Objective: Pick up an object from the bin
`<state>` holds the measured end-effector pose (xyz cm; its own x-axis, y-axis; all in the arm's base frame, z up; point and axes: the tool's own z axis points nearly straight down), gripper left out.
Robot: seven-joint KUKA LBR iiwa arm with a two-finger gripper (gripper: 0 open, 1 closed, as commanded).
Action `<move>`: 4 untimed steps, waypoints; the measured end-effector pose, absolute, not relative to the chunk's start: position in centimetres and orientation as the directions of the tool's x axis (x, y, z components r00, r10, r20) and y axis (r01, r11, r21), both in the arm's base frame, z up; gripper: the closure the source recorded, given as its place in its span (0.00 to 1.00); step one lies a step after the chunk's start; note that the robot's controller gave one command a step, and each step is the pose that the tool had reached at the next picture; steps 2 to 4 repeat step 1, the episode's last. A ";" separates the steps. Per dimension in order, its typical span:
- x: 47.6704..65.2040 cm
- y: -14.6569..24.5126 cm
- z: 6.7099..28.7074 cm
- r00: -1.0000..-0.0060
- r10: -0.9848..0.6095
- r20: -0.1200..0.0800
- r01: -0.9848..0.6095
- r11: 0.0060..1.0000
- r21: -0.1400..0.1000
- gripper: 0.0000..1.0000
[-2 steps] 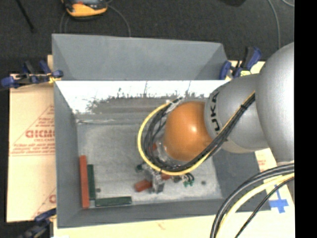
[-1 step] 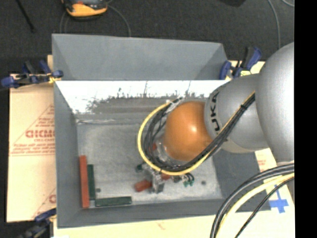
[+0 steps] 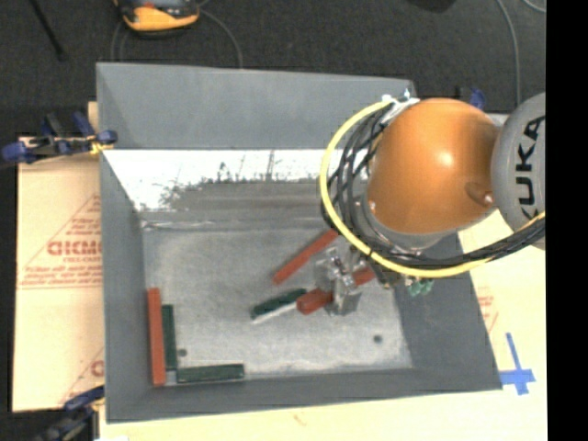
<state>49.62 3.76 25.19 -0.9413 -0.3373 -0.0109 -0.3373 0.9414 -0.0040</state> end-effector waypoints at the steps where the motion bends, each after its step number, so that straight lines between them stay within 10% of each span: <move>1: 49.6 3.8 25.0 -0.941 -0.338 -0.008 -0.338 0.941 -0.003 1.00; 4: 49.6 3.8 25.0 -0.941 -0.338 -0.008 -0.338 0.941 -0.003 1.00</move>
Offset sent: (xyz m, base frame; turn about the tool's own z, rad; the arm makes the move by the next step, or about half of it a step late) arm 0.0170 -0.0455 0.0130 0.1178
